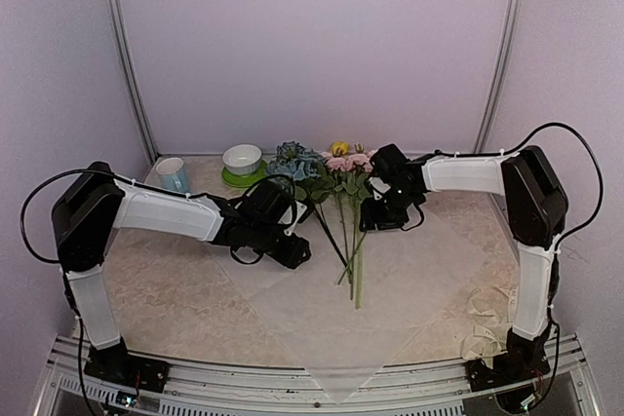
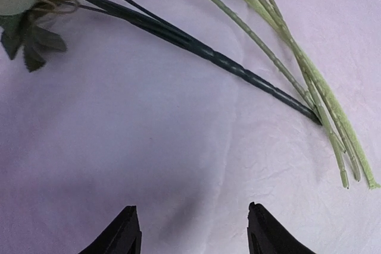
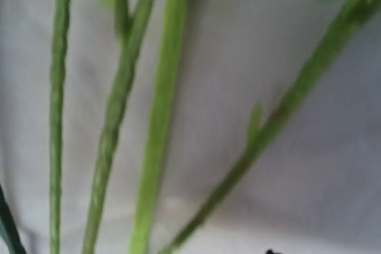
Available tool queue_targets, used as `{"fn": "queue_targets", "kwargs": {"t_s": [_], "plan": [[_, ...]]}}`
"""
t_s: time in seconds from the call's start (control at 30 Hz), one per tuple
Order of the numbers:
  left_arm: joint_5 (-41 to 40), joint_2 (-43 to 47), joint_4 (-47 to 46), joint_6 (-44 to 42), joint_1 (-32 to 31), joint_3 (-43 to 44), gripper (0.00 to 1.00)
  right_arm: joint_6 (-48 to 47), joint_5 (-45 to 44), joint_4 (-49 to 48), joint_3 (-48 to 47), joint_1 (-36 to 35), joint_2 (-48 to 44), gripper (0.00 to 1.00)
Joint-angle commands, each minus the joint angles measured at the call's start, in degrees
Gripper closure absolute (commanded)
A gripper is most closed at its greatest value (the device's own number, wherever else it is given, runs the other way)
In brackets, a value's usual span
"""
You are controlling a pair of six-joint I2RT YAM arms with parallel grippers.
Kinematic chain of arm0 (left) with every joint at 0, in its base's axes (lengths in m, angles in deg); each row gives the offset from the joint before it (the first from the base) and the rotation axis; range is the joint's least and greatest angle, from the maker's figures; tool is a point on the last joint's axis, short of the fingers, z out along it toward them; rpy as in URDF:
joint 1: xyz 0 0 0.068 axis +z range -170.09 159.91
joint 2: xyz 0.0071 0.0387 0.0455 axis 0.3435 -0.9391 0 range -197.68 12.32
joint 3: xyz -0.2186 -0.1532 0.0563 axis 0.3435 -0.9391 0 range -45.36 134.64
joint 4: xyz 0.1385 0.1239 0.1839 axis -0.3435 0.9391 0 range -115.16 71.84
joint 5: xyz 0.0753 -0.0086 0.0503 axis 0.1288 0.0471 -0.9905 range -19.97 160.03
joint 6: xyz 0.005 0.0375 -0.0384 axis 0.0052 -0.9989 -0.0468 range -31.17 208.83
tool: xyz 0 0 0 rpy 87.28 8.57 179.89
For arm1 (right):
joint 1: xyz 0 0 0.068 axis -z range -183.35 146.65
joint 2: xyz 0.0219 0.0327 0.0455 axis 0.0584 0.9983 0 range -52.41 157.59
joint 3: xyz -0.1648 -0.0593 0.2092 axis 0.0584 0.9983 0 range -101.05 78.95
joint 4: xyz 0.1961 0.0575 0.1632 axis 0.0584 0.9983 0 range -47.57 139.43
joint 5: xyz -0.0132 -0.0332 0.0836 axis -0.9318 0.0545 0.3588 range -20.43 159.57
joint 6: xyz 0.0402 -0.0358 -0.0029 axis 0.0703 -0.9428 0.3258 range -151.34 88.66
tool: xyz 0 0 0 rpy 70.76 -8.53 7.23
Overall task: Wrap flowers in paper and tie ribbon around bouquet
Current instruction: Pick up the bottom corner of the flattened wrapping paper from the center of the board.
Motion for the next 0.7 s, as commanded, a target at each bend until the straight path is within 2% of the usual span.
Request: {"fn": "queue_targets", "kwargs": {"t_s": [0.0, 0.33, 0.5, 0.67], "plan": [[2.5, -2.9, -3.3, -1.0, -3.1, -0.4, 0.4, 2.5, 2.5, -6.1, 0.5, 0.2, 2.6, 0.49], [-4.0, -13.4, -0.3, -5.8, -10.0, 13.1, 0.45, -3.0, 5.0, -6.0, 2.3, 0.3, 1.6, 0.56], [-3.3, -16.6, 1.4, -6.1, -11.1, 15.9, 0.47, -5.3, 3.4, -3.9, 5.8, 0.2, -5.8, 0.52], [-2.2, -12.1, -1.9, -5.4, -11.1, 13.4, 0.46, -7.2, 4.8, 0.1, 11.9, 0.2, -15.4, 0.49]]}}
